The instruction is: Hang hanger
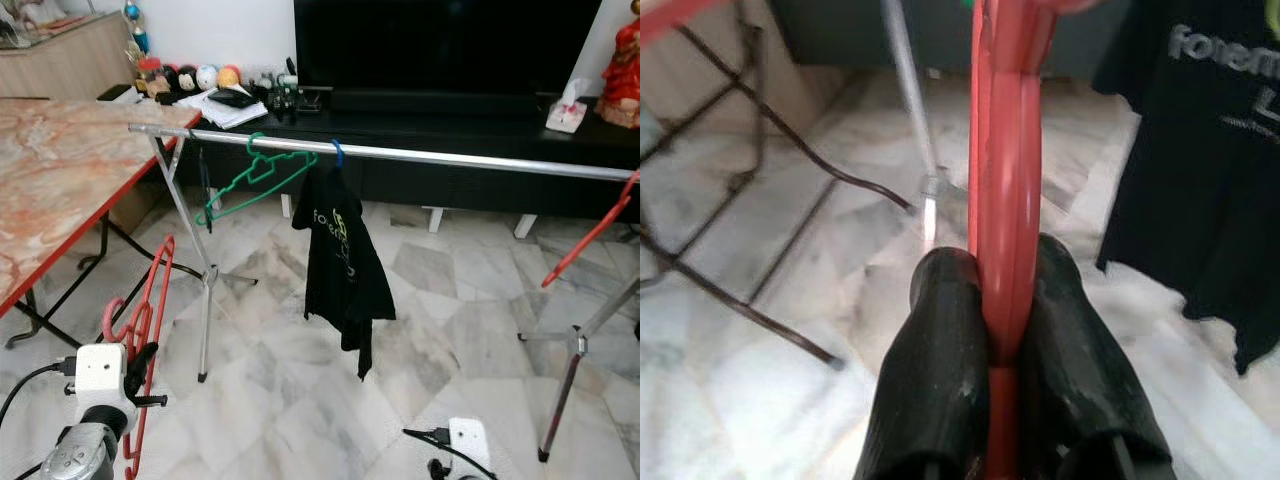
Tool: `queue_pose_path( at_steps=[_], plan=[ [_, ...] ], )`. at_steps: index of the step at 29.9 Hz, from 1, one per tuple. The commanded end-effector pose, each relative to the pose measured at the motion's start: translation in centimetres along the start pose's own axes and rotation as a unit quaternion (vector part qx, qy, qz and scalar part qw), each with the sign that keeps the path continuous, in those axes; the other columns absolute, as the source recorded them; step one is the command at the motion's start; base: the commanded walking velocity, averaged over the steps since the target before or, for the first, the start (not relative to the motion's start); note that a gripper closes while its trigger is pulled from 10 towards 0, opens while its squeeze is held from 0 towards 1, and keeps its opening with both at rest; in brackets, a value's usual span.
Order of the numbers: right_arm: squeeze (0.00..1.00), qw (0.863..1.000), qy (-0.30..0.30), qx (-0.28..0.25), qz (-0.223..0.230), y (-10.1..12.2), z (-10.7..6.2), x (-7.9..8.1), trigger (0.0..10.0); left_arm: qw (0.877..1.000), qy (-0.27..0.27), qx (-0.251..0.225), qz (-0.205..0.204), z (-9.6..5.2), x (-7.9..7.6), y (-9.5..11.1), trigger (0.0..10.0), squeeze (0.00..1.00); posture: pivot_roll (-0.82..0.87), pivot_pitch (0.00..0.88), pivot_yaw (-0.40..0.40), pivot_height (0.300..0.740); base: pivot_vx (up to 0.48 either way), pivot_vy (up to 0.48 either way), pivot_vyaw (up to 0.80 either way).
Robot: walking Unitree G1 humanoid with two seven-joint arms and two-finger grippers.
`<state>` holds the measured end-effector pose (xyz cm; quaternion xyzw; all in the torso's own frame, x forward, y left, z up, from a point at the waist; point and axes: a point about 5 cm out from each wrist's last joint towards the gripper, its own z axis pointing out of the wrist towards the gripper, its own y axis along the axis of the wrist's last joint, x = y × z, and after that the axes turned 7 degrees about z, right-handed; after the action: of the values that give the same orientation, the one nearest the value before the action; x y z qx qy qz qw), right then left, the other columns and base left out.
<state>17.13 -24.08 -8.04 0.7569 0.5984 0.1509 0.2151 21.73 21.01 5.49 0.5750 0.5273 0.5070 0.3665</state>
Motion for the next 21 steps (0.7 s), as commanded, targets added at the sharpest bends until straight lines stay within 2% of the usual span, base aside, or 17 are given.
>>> queue_pose_path(
  at_steps=[1, 10, 12, 14, 21],
  plan=[
    [0.0, 1.0, -0.009, 0.015, -0.007, -1.1, -0.2, -1.0, 10.0, 1.0, -0.015, -0.006, -0.011, 0.1, -0.9, 0.4, 10.0, 0.0, -0.06, 0.0, 0.003, 0.74, 0.0, -0.244, -0.7],
    [0.0, 0.999, -0.005, 0.03, -0.016, -2.8, -0.5, -1.5, 10.0, 1.0, -0.014, 0.0, -0.011, -0.8, -1.1, 0.2, 10.0, 0.0, -0.03, 0.0, -0.005, 0.74, 0.0, -0.244, -0.63],
    [0.0, 0.999, -0.004, 0.03, -0.016, -3.1, -0.6, -1.7, 10.0, 1.0, -0.013, 0.002, -0.011, -0.9, -1.0, 0.1, 10.0, 0.0, -0.04, 0.0, -0.001, 0.74, 0.0, -0.244, 0.0],
    [0.0, 0.999, -0.003, 0.026, -0.02, -2.5, -0.4, -1.0, 10.0, 1.0, -0.014, 0.002, -0.013, -0.9, -1.1, 0.2, 10.0, 0.0, -0.05, 0.0, 0.003, 0.74, 0.0, -0.244, 0.0],
    [0.0, 1.0, 0.007, 0.024, -0.012, -2.4, -0.3, -0.3, 10.0, 1.0, -0.023, 0.0, -0.014, -0.5, -1.8, 0.5, 10.0, 0.0, -0.06, 0.0, -0.002, 0.74, 0.0, -0.246, 0.0]
  ],
)
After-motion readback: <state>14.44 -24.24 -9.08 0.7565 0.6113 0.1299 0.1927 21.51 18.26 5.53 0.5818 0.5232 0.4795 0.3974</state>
